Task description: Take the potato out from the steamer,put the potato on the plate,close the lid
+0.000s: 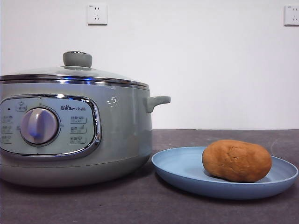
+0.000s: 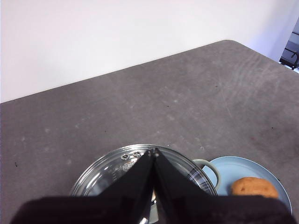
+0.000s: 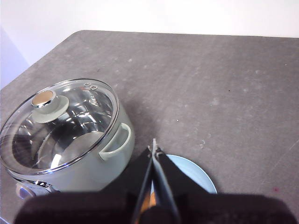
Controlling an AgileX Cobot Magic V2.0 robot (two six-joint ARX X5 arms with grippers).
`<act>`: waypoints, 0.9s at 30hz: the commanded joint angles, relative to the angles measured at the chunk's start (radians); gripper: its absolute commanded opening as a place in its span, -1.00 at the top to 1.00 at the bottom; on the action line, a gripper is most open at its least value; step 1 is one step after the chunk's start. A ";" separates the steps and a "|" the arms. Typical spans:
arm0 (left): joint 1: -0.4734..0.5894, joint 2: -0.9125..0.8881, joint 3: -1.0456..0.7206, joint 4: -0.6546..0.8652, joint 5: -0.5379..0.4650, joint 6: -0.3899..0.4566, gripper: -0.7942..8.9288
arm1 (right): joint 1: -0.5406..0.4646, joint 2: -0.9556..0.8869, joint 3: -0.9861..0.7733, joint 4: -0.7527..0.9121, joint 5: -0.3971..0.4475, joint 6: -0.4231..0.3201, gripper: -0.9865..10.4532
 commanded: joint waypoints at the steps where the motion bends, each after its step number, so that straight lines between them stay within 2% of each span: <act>1: -0.002 0.000 -0.003 0.003 0.002 0.010 0.84 | 0.001 -0.002 0.005 0.005 0.003 -0.005 0.83; 12: 0.000 -0.005 -0.003 0.000 0.002 0.010 0.84 | 0.001 -0.002 0.005 0.005 0.003 -0.005 0.83; 14: 0.027 -0.036 -0.003 -0.006 -0.009 0.048 0.84 | 0.002 -0.002 0.005 0.005 0.003 -0.005 0.83; 19: 0.135 -0.118 -0.024 -0.027 0.016 0.029 0.84 | 0.001 -0.002 0.005 0.005 0.003 -0.005 0.83; 22: 0.214 -0.193 -0.109 0.059 0.069 0.020 0.84 | 0.001 -0.002 0.005 0.005 0.003 -0.005 0.83; 27: 0.306 -0.370 -0.403 0.335 0.119 0.001 0.84 | 0.001 -0.002 0.005 0.005 0.003 -0.005 0.83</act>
